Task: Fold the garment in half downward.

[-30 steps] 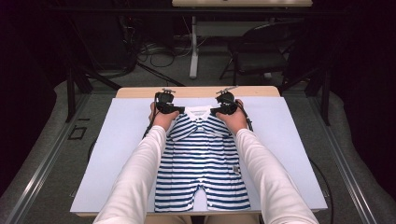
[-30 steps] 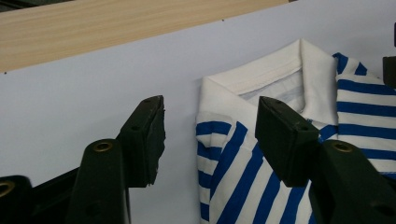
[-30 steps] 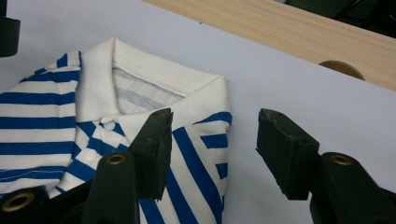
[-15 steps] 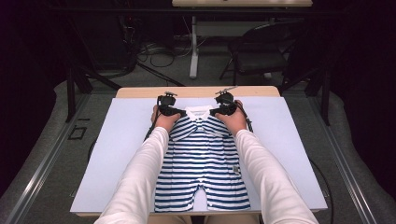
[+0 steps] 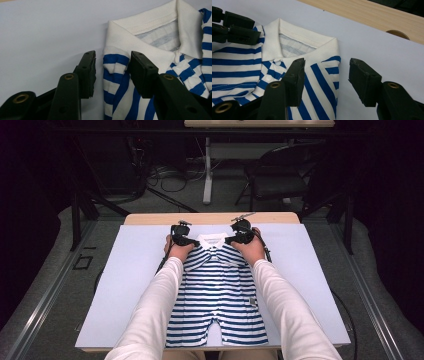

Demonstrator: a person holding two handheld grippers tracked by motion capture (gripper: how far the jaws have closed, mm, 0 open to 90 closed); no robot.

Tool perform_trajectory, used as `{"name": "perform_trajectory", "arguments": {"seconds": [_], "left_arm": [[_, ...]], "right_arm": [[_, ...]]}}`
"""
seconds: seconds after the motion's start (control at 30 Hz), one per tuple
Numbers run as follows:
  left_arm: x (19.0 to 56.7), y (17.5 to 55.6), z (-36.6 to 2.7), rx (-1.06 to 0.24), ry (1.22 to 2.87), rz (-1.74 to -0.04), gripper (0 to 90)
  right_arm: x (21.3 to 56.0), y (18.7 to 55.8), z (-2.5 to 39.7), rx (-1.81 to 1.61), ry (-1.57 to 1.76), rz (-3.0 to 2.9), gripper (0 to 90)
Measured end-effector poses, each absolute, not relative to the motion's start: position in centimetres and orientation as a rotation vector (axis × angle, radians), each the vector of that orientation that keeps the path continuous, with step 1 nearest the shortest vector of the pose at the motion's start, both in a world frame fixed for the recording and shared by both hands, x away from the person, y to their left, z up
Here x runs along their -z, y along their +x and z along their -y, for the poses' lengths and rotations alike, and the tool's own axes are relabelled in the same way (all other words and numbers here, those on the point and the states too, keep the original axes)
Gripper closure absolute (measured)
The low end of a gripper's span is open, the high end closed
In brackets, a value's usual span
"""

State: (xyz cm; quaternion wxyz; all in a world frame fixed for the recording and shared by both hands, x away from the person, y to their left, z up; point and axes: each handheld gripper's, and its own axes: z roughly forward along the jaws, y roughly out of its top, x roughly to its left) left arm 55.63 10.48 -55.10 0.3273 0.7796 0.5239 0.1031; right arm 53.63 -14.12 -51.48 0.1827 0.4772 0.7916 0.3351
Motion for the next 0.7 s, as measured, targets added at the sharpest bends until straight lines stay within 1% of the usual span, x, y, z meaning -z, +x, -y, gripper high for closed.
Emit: {"name": "perform_trajectory", "arguments": {"seconds": [0.33, 0.5, 0.57, 0.7], "left_arm": [[55.08, 55.54, -10.37, -0.261, 2.055, -1.363, 69.8], [54.93, 55.51, -10.38, -0.255, 2.051, -1.385, 80.5], [54.78, 55.47, -10.33, -0.261, 2.048, -1.387, 82.7], [54.40, 55.25, -10.22, -0.267, 2.032, -1.386, 84.3]], "right_arm": [[51.71, 53.46, 14.42, -0.941, 1.354, -2.231, 46.2], [51.74, 53.42, 14.37, -0.945, 1.357, -2.232, 46.2], [51.71, 53.46, 14.41, -0.952, 1.356, -2.229, 46.6], [51.79, 53.65, 14.56, -0.960, 1.357, -2.216, 48.8]]}}
